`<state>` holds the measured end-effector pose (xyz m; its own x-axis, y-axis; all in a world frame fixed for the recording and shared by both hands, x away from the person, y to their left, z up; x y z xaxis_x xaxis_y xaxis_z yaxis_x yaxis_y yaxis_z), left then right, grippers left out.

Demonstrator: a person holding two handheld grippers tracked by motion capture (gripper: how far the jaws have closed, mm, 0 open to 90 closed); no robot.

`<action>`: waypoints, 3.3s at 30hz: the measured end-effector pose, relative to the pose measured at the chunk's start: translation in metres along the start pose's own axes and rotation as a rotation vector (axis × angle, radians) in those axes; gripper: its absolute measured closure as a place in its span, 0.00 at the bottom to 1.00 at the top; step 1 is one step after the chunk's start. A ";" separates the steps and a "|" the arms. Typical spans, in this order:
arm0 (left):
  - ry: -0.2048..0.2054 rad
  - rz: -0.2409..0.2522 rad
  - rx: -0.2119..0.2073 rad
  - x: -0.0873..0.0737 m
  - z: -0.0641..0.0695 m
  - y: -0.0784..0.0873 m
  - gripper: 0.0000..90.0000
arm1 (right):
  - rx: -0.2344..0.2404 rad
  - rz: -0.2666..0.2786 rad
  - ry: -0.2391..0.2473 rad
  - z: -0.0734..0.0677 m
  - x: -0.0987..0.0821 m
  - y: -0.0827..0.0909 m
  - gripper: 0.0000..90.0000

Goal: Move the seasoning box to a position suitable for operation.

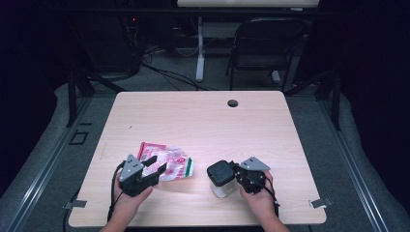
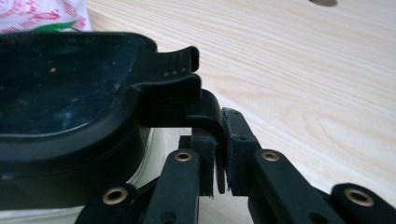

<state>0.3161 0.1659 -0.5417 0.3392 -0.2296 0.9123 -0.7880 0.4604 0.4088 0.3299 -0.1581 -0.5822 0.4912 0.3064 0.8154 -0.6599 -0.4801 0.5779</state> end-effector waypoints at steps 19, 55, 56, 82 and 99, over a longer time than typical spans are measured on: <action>-0.122 -0.138 -0.248 0.005 0.081 -0.038 0.92 | 0.028 -0.005 -0.052 -0.021 -0.015 0.021 0.86; -0.131 -0.163 -0.265 0.004 0.083 -0.056 0.93 | 0.147 0.011 -0.149 -0.020 -0.006 0.062 0.83; -0.132 -0.161 -0.265 0.004 0.082 -0.055 0.92 | 0.149 0.014 -0.156 -0.019 -0.006 0.062 0.84; -0.055 -0.101 -0.228 0.042 0.077 -0.049 0.85 | 0.196 -0.066 -0.178 -0.016 0.053 0.058 0.84; -0.123 -0.168 -0.283 0.020 0.088 -0.044 0.95 | 0.198 -0.093 -0.223 -0.018 0.042 0.052 0.91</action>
<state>0.3128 0.0652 -0.5434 0.3737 -0.4159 0.8291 -0.5473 0.6228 0.5591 0.3060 -0.1560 -0.5174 0.6711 0.1788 0.7194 -0.4939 -0.6158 0.6139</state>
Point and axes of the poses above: each handheld gripper's, and its own axes: y roughly backward along the jaws, x roughly out of its top, z roughly to its right, the point moved 4 cm from there along -y, roughly forward along the jaws, and after that the axes turned 9 degrees about x, right-handed, at the moved point
